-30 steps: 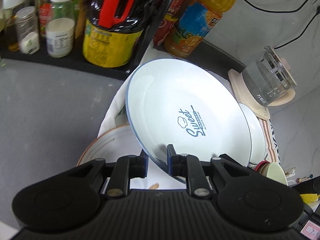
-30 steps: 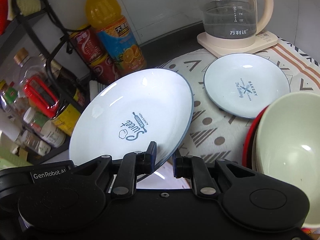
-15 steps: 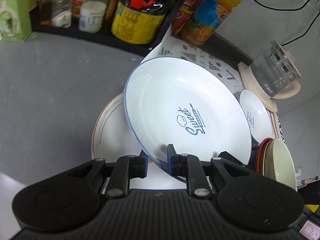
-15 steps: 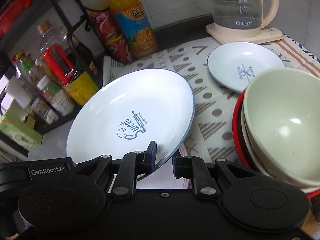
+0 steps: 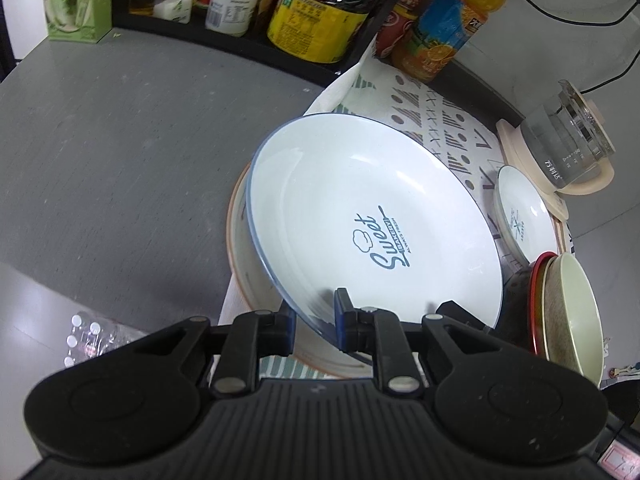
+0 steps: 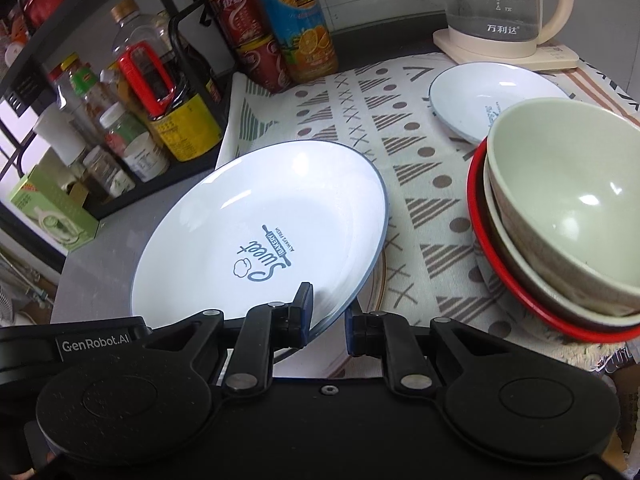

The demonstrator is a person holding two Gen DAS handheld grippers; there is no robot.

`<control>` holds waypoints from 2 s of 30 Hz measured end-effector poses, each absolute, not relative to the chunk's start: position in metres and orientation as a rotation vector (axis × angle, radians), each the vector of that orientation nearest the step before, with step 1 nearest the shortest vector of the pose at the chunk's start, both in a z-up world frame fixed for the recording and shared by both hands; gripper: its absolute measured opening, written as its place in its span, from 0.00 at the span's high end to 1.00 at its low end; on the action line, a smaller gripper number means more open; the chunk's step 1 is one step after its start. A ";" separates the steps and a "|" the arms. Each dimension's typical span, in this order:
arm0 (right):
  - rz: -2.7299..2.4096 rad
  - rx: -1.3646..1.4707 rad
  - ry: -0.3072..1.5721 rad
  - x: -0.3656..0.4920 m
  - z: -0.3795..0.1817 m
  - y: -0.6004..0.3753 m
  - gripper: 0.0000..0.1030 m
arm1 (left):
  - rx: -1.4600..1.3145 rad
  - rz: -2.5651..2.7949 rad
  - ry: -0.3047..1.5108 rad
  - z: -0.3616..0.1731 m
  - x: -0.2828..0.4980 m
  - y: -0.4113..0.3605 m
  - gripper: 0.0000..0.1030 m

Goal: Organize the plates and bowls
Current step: 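Carry the 'Sweet' plate with both grippers and lower it onto the flower plate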

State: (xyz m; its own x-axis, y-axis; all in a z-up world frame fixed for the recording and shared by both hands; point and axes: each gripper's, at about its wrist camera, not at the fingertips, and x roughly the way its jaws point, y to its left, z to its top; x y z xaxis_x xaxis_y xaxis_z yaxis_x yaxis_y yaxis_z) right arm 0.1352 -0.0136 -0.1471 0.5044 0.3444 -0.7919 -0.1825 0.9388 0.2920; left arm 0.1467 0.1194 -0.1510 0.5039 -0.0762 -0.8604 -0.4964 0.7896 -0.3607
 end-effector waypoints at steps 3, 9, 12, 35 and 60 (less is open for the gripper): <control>0.327 0.174 1.003 0.132 -0.148 -0.013 0.85 | -0.644 0.285 1.030 -0.152 0.142 0.120 0.83; 0.337 0.164 1.021 0.127 -0.151 -0.012 0.85 | -0.653 0.305 1.043 -0.153 0.138 0.120 0.83; 0.338 0.164 1.033 0.127 -0.153 -0.011 0.85 | -0.655 0.313 1.052 -0.153 0.138 0.120 0.83; 0.311 0.130 1.061 0.126 -0.157 -0.009 0.86 | -0.681 0.384 1.080 -0.151 0.130 0.150 0.73; 0.262 0.150 1.098 0.135 -0.160 -0.009 0.75 | -0.615 0.408 1.098 -0.147 0.157 0.153 0.66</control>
